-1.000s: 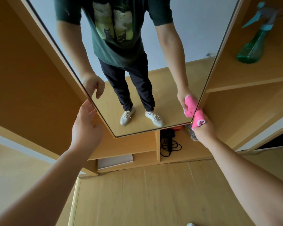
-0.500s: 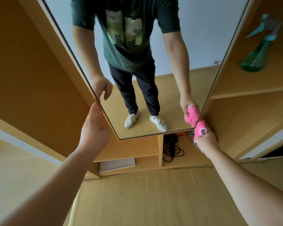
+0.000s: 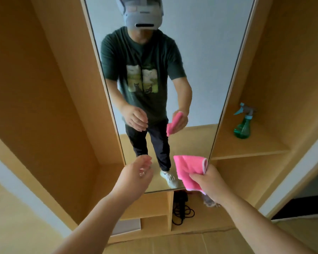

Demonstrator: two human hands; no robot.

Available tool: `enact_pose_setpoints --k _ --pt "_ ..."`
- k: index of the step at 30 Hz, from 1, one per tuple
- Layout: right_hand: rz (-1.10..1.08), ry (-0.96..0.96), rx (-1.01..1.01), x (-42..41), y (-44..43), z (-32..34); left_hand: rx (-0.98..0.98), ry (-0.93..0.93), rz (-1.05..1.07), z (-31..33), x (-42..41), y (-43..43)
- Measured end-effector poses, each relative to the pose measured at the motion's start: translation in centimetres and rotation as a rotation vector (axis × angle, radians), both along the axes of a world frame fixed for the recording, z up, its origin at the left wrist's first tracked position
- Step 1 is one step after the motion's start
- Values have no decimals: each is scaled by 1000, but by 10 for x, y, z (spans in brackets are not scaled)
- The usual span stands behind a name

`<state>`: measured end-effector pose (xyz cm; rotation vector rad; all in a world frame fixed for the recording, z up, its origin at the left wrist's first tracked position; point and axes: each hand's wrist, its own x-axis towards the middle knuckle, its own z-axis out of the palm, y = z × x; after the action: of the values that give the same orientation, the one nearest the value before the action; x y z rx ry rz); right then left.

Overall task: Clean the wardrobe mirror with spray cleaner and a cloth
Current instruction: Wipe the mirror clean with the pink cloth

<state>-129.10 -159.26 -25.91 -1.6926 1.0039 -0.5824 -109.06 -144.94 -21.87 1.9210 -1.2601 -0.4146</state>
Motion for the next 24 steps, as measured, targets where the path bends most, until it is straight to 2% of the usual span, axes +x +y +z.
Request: enact_pose_setpoints --k 4,6,11,18,24 --pt "171 -228 -54 21 32 96 -107 126 -48 70 -7 2" --pt "217 -293 -92 30 50 134 -155 235 -94 101 -7 9" --pt "236 -408 -234 47 87 198 -313 329 -140 156 1 34" --pt "185 -540 -299 63 89 240 -482 317 -24 212 -7 43" --pt "264 -497 -502 64 51 286 -590 209 105 264 -3 34"
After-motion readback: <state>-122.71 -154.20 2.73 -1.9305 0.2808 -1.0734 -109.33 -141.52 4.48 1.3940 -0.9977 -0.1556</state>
